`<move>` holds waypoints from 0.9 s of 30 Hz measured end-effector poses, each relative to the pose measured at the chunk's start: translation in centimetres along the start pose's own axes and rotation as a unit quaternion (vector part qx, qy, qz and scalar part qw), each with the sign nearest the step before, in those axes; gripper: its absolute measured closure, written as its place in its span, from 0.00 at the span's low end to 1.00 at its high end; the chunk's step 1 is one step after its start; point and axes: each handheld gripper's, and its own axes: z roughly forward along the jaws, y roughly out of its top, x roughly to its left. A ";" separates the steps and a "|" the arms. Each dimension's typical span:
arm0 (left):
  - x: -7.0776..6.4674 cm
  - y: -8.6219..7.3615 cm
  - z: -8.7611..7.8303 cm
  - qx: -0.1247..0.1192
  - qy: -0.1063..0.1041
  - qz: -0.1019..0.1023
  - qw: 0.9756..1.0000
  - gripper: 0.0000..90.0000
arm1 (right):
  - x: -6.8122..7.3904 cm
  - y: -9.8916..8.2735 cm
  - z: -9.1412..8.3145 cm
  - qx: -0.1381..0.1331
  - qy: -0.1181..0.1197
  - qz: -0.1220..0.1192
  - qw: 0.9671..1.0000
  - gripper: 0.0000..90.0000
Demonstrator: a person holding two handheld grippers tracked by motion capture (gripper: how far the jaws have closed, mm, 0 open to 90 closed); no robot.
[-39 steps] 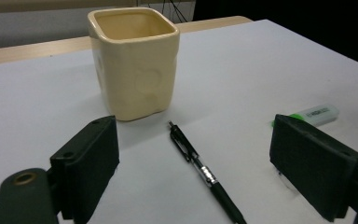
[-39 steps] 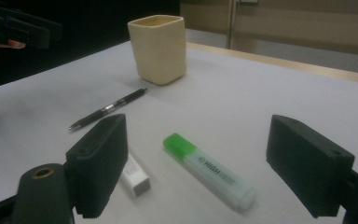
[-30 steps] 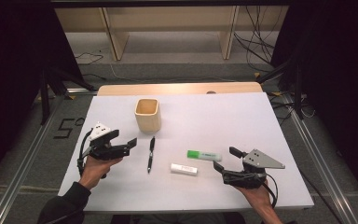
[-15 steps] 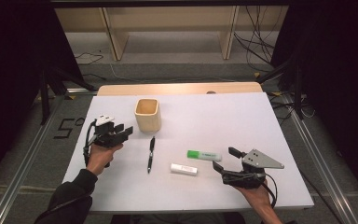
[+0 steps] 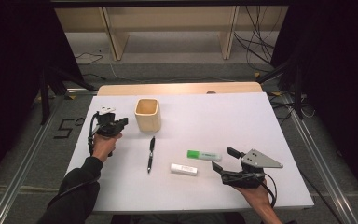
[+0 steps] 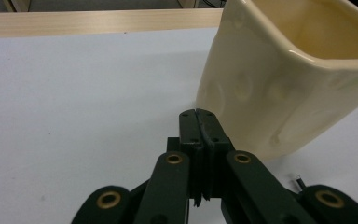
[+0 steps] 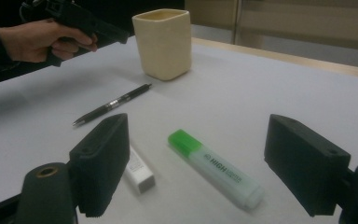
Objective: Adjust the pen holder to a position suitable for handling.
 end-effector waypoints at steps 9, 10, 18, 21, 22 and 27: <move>0.0 0.0 1.7 0.003 0.002 0.001 1.000 0.99 | 0.0 0.0 0.1 0.002 0.004 0.000 1.000 0.26; 0.0 0.0 1.9 0.006 0.002 0.004 1.000 0.99 | 0.0 0.0 0.1 0.001 0.006 0.000 1.000 0.26; -0.9 0.0 3.5 0.016 -0.006 0.021 1.000 0.99 | -0.1 -0.1 0.1 0.000 0.011 0.004 1.000 0.25; -1.2 0.1 3.8 0.017 -0.005 0.023 1.000 0.99 | 0.0 -0.1 0.1 0.003 0.012 0.004 1.000 0.25; -1.2 0.1 4.0 0.018 -0.004 0.023 1.000 0.99 | 0.0 -0.1 0.1 0.002 0.012 0.004 1.000 0.25; -0.9 0.2 4.4 0.020 -0.009 0.019 1.000 0.99 | 0.0 -0.1 0.2 0.006 0.014 0.003 1.000 0.25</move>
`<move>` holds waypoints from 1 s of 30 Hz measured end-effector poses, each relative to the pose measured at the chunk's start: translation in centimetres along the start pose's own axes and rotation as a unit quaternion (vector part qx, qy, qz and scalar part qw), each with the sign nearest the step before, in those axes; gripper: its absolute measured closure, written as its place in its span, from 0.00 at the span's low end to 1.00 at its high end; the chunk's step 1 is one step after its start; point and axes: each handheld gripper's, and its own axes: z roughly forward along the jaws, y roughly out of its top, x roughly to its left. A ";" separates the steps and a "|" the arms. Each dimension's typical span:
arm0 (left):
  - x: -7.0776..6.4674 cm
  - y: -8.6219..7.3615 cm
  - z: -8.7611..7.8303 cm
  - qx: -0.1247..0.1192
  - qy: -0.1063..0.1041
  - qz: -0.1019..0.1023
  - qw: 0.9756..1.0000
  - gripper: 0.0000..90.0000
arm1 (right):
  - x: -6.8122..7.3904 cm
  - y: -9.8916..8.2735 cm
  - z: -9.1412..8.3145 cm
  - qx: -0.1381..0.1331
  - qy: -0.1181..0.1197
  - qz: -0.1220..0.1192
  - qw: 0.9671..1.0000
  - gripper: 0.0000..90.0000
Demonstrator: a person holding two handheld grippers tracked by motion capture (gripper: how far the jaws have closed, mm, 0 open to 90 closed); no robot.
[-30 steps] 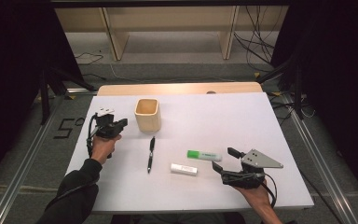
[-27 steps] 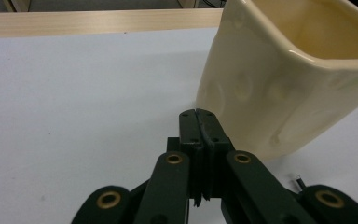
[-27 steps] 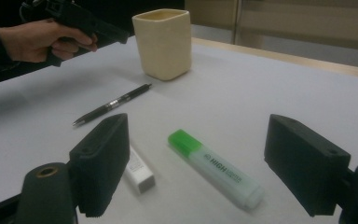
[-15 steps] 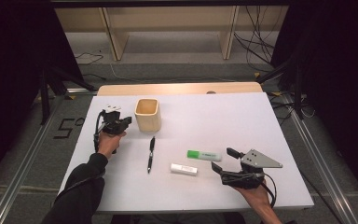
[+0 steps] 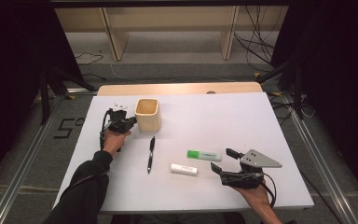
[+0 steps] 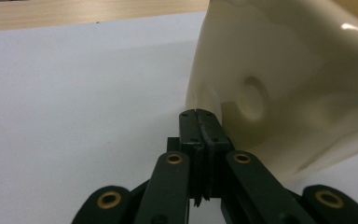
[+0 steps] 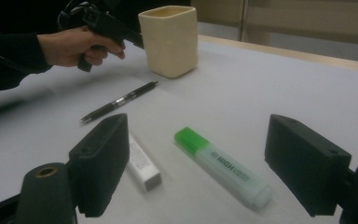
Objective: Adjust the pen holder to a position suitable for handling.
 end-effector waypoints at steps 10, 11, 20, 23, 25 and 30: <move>0.1 0.2 0.1 0.000 -0.003 -0.006 1.000 0.99 | 0.1 0.0 0.2 0.002 0.003 -0.001 1.000 0.26; 0.0 0.2 0.1 0.001 -0.004 -0.007 1.000 0.99 | 0.1 0.0 0.3 0.003 0.004 -0.003 1.000 0.26; -1.2 0.4 0.6 0.008 -0.010 0.000 1.000 0.99 | 0.2 0.0 0.5 0.009 0.007 -0.004 1.000 0.26; -1.6 0.5 0.9 0.012 -0.018 -0.004 1.000 0.99 | 0.2 -0.1 0.5 0.010 0.008 -0.003 1.000 0.26; -1.9 0.6 1.0 0.012 -0.020 0.000 1.000 0.99 | 0.2 -0.1 0.6 0.010 0.007 -0.002 1.000 0.26; -2.6 0.7 1.3 0.015 -0.024 0.005 1.000 0.99 | 0.2 -0.1 0.7 0.012 0.009 -0.005 1.000 0.26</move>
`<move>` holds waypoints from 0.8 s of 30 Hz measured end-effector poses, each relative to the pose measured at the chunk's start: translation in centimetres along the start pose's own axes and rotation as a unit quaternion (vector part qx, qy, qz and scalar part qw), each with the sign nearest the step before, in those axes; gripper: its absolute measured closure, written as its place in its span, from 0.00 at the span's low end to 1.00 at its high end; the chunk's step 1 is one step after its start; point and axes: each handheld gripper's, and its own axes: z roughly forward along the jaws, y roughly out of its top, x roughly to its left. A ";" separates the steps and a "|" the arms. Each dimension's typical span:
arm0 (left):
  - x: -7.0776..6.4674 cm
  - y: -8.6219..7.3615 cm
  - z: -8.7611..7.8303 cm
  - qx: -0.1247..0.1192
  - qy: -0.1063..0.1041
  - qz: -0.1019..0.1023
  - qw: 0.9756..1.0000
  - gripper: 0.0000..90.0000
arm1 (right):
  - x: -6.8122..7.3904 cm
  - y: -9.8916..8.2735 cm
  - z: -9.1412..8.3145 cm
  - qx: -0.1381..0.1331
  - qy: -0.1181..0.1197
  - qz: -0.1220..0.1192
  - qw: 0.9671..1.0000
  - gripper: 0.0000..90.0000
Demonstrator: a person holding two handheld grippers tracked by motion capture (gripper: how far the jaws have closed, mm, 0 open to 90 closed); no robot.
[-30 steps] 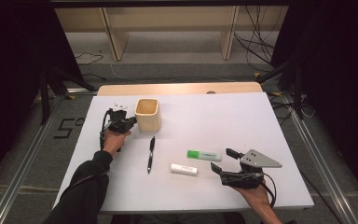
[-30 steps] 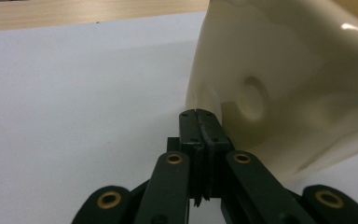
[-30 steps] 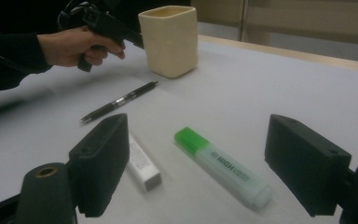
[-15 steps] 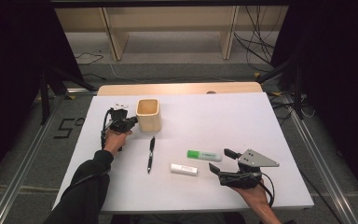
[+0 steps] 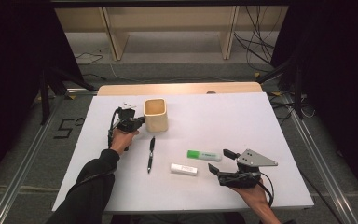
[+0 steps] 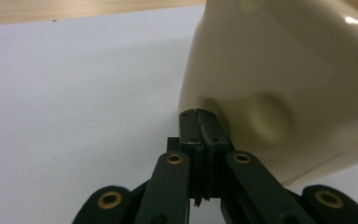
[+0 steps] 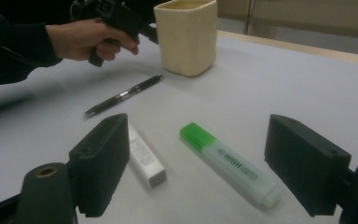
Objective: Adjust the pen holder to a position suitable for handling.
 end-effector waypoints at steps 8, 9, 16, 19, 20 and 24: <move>-1.1 0.2 0.5 0.001 -0.005 0.007 1.000 0.99 | 0.0 0.0 0.0 0.000 0.001 0.002 1.000 0.26; -1.4 0.2 0.6 0.003 -0.006 0.010 1.000 0.99 | 0.0 0.0 0.0 0.001 0.001 0.002 1.000 0.26; -2.4 0.3 1.1 0.002 -0.014 0.015 1.000 0.99 | 0.0 0.0 0.1 0.002 0.002 0.000 1.000 0.26; -2.9 0.4 1.4 0.002 -0.016 0.017 1.000 0.99 | 0.0 0.0 0.1 0.002 0.001 0.000 1.000 0.26; -2.9 0.4 1.4 0.002 -0.016 0.017 1.000 0.99 | 0.0 0.0 0.1 0.002 0.002 0.000 1.000 0.26; -3.7 0.5 1.7 0.004 -0.021 0.023 1.000 0.99 | 0.0 0.0 0.1 0.003 0.002 0.000 1.000 0.26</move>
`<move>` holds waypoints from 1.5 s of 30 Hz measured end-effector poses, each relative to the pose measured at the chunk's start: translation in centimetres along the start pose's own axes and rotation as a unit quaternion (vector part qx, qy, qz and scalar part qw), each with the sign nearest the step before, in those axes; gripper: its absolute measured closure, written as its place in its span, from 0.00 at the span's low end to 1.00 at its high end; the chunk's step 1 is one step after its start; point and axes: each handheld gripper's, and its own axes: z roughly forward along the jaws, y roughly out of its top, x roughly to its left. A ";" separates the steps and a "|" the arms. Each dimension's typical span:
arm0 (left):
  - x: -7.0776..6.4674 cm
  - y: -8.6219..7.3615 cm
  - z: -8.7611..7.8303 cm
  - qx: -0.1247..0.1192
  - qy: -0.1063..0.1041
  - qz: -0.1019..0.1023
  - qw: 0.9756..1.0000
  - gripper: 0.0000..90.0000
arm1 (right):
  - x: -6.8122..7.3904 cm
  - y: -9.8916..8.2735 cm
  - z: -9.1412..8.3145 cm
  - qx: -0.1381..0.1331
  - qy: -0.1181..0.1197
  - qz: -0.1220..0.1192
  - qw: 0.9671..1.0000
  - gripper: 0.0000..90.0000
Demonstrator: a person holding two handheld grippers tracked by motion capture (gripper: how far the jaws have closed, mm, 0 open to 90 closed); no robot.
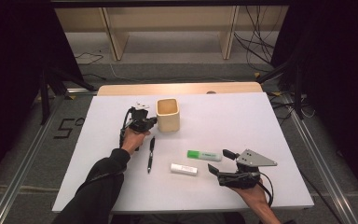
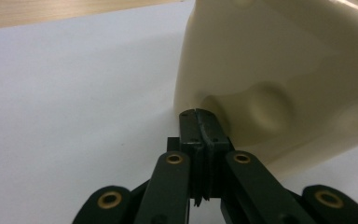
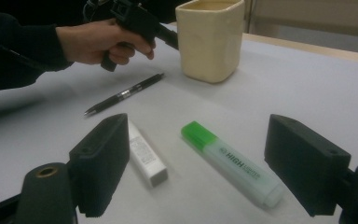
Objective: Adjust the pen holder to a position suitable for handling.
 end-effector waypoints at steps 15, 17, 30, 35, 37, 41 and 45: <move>-1.9 0.2 0.8 0.005 -0.013 0.020 1.000 0.99 | 0.0 0.0 0.0 0.002 0.001 -0.001 1.000 0.26; -1.9 0.2 0.9 0.005 -0.013 0.021 1.000 0.99 | 0.0 0.0 0.0 0.002 0.002 -0.001 1.000 0.26; -1.9 0.2 0.9 0.007 -0.014 0.023 1.000 0.99 | 0.1 0.0 0.0 0.003 0.003 -0.002 1.000 0.26; -1.8 0.4 0.7 0.007 -0.016 0.018 1.000 0.94 | 0.1 0.0 -0.1 0.001 0.002 -0.001 1.000 0.26; -1.7 0.6 0.3 0.010 -0.018 0.019 1.000 0.91 | 0.0 -0.1 -0.1 -0.001 0.001 -0.001 1.000 0.26; -1.7 1.1 -0.5 0.016 -0.014 0.009 1.000 0.82 | 0.0 -0.1 -0.2 0.000 0.001 0.000 1.000 0.26; -1.8 1.7 -1.9 0.025 -0.025 0.008 0.999 0.72 | 0.0 -0.1 -0.2 -0.001 0.001 -0.002 1.000 0.26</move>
